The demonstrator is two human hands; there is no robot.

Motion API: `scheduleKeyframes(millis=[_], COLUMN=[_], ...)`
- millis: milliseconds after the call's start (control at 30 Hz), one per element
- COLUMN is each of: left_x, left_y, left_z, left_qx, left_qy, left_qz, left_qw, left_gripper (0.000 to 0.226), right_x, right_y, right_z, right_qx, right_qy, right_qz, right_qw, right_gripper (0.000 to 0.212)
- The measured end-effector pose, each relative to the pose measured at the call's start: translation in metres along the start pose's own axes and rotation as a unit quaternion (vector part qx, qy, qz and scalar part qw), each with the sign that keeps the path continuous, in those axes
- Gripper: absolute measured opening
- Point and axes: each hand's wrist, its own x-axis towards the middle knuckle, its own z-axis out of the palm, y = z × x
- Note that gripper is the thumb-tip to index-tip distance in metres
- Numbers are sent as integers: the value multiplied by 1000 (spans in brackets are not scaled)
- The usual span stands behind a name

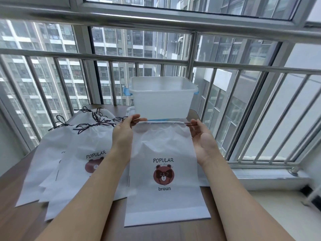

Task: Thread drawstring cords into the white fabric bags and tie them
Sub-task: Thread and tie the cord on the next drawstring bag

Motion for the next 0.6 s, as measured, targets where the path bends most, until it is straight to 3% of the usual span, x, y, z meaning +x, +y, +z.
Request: scheduleKeyframes(millis=[200, 400, 500, 600], left_x=[9, 15, 13, 9], left_y=[10, 14, 11, 3], left_z=[-5, -9, -7, -5], left_qx=[-150, -212, -173, -11], left_qy=[-44, -73, -55, -9], left_qz=[13, -7, 21, 95], left_qw=[988, 974, 983, 995], left_gripper=[25, 23, 26, 23], right_x=[3, 7, 11, 11], right_y=[-3, -9, -8, -8], right_z=[-3, -9, -10, -9], right_qx=[98, 153, 132, 118], right_qy=[7, 42, 46, 46], right_qz=[7, 9, -3, -10], right_qw=[995, 987, 990, 992], right_gripper=[28, 37, 39, 40])
